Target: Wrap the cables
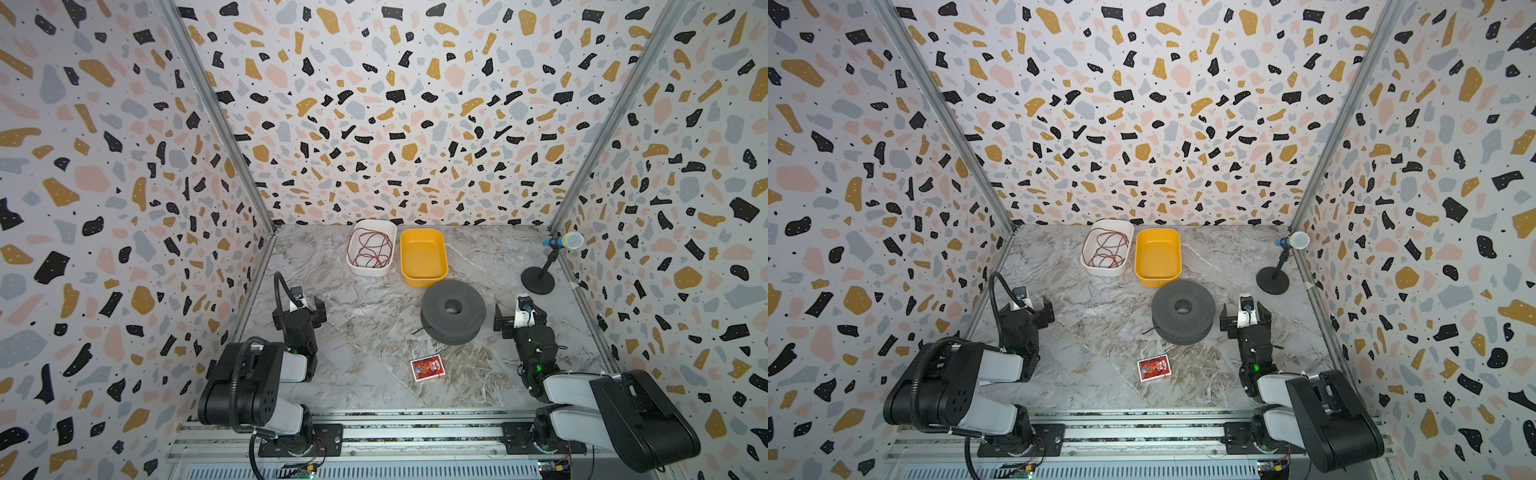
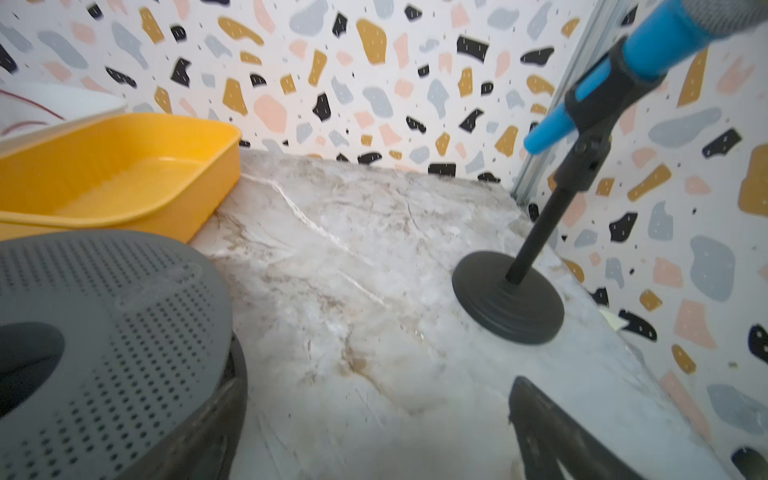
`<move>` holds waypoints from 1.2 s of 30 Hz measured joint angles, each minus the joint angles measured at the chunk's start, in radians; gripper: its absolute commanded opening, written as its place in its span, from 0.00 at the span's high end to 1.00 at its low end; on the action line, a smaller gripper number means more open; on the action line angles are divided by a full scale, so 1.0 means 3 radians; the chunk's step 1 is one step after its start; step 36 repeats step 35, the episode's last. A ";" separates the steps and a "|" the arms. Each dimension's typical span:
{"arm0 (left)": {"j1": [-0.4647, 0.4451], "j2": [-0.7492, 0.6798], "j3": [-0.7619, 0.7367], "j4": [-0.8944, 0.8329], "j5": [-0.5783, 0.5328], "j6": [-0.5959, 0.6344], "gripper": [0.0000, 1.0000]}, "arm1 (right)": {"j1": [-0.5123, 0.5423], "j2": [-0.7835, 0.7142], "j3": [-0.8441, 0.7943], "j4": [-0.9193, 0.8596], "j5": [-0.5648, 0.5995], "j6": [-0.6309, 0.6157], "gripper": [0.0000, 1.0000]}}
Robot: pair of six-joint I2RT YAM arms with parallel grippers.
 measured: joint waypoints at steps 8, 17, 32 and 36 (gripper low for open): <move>-0.0003 -0.0013 0.0006 0.0060 -0.0184 -0.0104 0.01 | -0.0305 0.0674 0.0272 0.0291 -0.0202 0.0058 0.01; -0.0003 -0.0013 0.0006 0.0060 -0.0200 -0.0139 0.00 | -0.0431 0.0657 0.0474 0.0111 -0.0338 0.0165 0.01; -0.0003 -0.0013 0.0006 0.0067 -0.0210 -0.0140 0.00 | -0.0418 0.0657 0.0473 0.0066 -0.0341 0.0170 0.01; -0.0004 -0.0013 0.0006 0.0069 -0.0210 -0.0140 0.01 | -0.0418 0.0657 0.0473 0.0045 -0.0341 0.0170 0.01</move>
